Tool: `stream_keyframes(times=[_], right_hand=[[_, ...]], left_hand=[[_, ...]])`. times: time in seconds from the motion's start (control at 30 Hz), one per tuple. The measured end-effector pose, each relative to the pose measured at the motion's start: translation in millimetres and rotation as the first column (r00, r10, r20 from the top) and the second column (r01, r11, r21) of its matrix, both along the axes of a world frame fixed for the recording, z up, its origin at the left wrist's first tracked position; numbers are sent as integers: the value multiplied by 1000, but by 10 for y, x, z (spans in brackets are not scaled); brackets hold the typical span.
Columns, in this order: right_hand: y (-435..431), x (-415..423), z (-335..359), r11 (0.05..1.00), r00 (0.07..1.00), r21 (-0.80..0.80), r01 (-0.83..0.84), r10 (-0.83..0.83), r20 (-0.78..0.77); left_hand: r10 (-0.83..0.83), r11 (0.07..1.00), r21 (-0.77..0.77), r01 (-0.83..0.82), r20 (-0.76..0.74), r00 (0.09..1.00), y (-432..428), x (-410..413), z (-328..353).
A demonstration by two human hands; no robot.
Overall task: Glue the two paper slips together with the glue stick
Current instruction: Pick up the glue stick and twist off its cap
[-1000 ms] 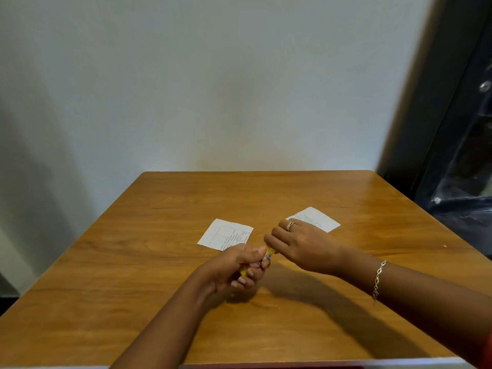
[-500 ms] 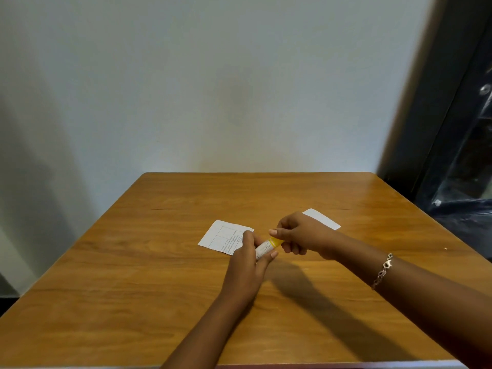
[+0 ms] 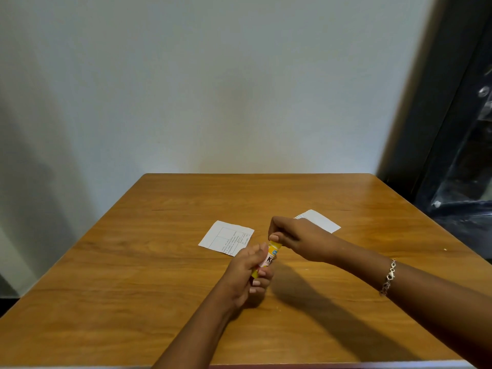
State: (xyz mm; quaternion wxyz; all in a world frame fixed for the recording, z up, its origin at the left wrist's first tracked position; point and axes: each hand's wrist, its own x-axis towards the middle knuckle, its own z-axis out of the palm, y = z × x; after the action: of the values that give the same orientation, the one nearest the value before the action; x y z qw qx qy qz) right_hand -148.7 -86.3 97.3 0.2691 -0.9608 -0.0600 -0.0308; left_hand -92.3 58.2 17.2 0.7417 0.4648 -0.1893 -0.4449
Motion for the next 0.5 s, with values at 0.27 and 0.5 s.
stream_keyframes(times=[0.27, 0.5], right_hand=[[-97, -57, 59, 979, 980, -49, -200, 201, 9], [-130, -13, 97, 929, 933, 358, 94, 43, -357]], left_hand=[[-135, 988, -92, 125, -112, 985, 14, 3, -2], [347, 901, 5, -435, 595, 725, -76, -55, -118]])
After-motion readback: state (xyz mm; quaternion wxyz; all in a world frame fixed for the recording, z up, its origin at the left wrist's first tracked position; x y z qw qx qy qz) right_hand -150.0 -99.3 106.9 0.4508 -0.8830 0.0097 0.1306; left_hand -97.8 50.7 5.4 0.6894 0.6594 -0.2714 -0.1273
